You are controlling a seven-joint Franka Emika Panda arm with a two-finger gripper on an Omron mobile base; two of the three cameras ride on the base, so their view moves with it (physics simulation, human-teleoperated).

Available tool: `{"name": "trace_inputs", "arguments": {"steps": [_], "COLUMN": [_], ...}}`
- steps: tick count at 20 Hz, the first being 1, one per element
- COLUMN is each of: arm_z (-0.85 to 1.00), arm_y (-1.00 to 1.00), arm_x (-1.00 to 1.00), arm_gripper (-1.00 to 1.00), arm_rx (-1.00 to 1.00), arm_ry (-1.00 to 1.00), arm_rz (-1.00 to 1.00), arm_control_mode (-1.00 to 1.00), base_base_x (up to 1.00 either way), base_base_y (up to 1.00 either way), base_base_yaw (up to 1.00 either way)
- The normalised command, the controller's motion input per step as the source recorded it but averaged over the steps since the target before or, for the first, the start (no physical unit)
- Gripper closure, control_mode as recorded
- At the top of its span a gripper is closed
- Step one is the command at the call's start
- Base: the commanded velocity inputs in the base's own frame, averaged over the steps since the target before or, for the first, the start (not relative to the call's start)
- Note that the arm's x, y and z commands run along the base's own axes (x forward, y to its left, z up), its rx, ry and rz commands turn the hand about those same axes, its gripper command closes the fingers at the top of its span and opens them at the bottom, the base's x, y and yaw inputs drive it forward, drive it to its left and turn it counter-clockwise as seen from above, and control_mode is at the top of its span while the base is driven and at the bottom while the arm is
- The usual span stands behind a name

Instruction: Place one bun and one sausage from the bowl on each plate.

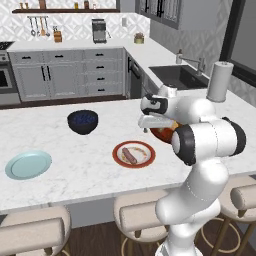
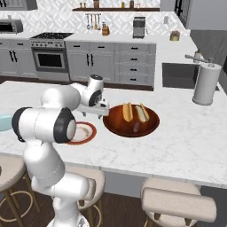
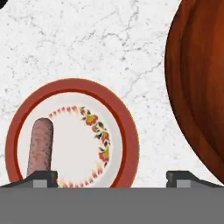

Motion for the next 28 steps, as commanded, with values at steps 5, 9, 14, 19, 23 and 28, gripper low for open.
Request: {"name": "trace_inputs", "arguments": {"steps": [5, 9, 14, 19, 23, 28], "arm_z": [0.25, 0.22, 0.04, -0.22, -0.32, -0.14], "arm_y": [-0.8, -0.49, -0.58, -0.58, -0.24, 0.0], "arm_x": [0.01, 0.27, 0.6, 0.5, 0.64, 0.47], "arm_gripper": [-1.0, -1.0, -1.0, -1.0, -1.0, -1.0], "arm_rx": [-0.03, -0.11, -0.14, -0.02, -0.06, -0.1], "arm_ry": [-0.1, -0.01, 0.06, -0.02, -0.01, 0.0], "arm_rz": [-0.14, -0.13, -0.09, -0.02, 0.02, 0.07], "arm_control_mode": [-1.0, -1.0, -1.0, -1.0, -1.0, -1.0], "base_base_x": [0.0, 0.0, 0.0, 0.0, 0.0, 0.0], "base_base_y": [0.0, 0.0, 0.0, 0.0, 0.0, 0.0], "base_base_yaw": [0.0, 0.0, 0.0, 0.0, 0.0, 0.0]}}
